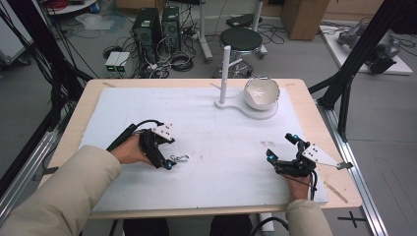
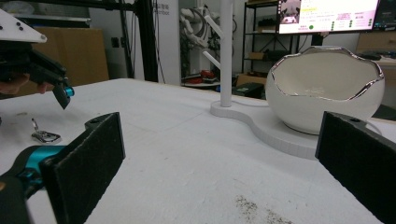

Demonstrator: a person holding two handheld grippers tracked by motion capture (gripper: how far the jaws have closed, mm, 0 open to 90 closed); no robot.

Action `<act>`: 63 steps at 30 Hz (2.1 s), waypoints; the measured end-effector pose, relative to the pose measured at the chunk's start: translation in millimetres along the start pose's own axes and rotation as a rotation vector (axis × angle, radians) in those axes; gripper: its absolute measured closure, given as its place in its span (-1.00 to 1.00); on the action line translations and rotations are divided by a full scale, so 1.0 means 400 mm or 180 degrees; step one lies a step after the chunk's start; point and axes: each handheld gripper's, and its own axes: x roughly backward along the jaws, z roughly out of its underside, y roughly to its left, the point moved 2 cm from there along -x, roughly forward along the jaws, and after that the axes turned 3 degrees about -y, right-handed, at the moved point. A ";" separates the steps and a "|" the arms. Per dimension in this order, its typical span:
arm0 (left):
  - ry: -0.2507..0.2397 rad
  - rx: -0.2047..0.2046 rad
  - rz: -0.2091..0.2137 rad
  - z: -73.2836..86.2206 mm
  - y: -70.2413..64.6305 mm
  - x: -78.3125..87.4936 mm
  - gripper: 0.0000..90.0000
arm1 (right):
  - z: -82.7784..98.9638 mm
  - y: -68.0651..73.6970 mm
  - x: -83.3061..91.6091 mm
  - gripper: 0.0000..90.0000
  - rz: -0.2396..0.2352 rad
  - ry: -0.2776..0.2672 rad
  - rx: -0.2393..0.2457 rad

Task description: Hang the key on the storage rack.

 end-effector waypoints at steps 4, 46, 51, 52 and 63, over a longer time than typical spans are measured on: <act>0.0028 0.0004 0.0004 0.004 0.000 -0.003 -0.70 | 0.000 0.001 0.001 -0.99 0.0005 0.0009 -0.0025; 0.0157 -0.0162 0.0130 0.013 -0.003 -0.005 0.84 | 0.000 -0.001 0.001 -0.99 -0.0001 0.0006 -0.0052; 0.0162 -0.0163 0.0130 0.014 -0.002 0.000 0.85 | 0.000 -0.001 0.001 -0.99 -0.0004 0.0008 -0.0055; 0.0160 -0.0160 0.0131 0.014 -0.002 0.001 0.86 | 0.000 0.000 0.001 -0.99 -0.0007 0.0007 -0.0053; 0.0183 -0.0078 0.0123 0.013 -0.001 0.004 0.95 | 0.000 -0.001 0.001 -0.99 -0.0003 0.0009 -0.0040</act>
